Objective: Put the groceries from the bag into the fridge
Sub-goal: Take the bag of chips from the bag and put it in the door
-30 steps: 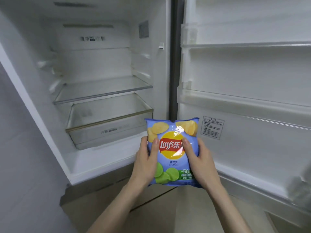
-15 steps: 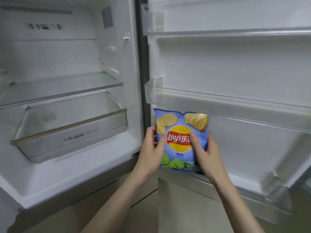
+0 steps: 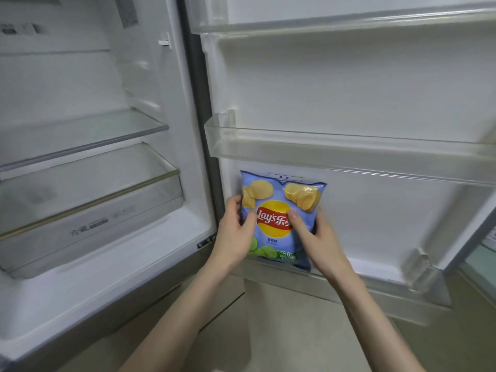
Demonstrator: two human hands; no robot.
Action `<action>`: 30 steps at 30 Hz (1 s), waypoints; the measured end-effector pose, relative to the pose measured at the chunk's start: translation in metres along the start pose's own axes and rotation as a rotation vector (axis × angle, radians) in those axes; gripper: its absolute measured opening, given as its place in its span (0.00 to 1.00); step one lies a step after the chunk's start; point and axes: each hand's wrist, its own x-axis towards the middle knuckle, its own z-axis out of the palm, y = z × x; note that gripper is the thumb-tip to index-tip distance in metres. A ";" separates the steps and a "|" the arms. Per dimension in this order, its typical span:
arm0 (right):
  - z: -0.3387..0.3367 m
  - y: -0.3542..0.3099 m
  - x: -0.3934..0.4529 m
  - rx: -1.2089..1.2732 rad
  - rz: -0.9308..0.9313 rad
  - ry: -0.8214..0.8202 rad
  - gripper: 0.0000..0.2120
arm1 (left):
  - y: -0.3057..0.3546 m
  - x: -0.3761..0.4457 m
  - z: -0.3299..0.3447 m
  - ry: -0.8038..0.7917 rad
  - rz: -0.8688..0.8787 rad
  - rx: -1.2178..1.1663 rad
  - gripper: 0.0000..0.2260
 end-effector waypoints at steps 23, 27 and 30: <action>-0.008 -0.033 -0.047 -0.819 0.060 0.266 0.31 | 0.008 -0.033 -0.038 0.081 0.259 0.605 0.15; -0.003 -0.051 -0.073 -0.950 -0.130 0.338 0.28 | 0.011 -0.038 -0.051 0.038 0.472 0.642 0.15; -0.002 -0.062 -0.093 -1.032 -0.219 0.377 0.30 | 0.018 -0.045 -0.053 -0.019 0.608 0.646 0.16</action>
